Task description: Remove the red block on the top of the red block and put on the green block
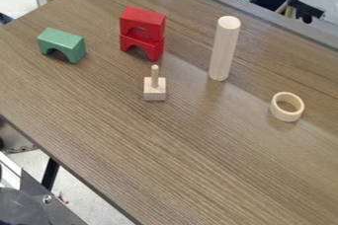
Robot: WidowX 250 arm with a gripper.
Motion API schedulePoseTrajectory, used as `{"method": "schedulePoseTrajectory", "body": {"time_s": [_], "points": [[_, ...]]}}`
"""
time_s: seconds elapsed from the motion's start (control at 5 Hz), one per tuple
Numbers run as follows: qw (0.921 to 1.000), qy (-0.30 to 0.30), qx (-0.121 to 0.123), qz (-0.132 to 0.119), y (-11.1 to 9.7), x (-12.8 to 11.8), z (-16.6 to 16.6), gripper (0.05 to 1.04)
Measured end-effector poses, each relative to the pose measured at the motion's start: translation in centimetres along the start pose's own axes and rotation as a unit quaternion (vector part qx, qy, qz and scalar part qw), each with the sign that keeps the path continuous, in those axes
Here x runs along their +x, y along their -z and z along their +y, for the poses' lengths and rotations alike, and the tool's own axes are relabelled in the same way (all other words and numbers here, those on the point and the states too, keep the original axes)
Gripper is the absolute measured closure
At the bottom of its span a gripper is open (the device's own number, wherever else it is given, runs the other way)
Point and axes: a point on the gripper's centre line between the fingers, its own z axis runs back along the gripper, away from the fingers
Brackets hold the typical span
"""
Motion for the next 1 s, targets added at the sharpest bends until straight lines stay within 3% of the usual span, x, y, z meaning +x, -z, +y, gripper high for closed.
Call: {"method": "schedulePoseTrajectory", "body": {"time_s": [0.2, 1.0], "points": [[0.9998, 0.005, 0.02, 0.005, 1.3, -0.4, 0.5, 0.085], [0.9981, -0.01, 0.055, 0.025, 3.8, -1.4, 1.5, 0.085]]}}
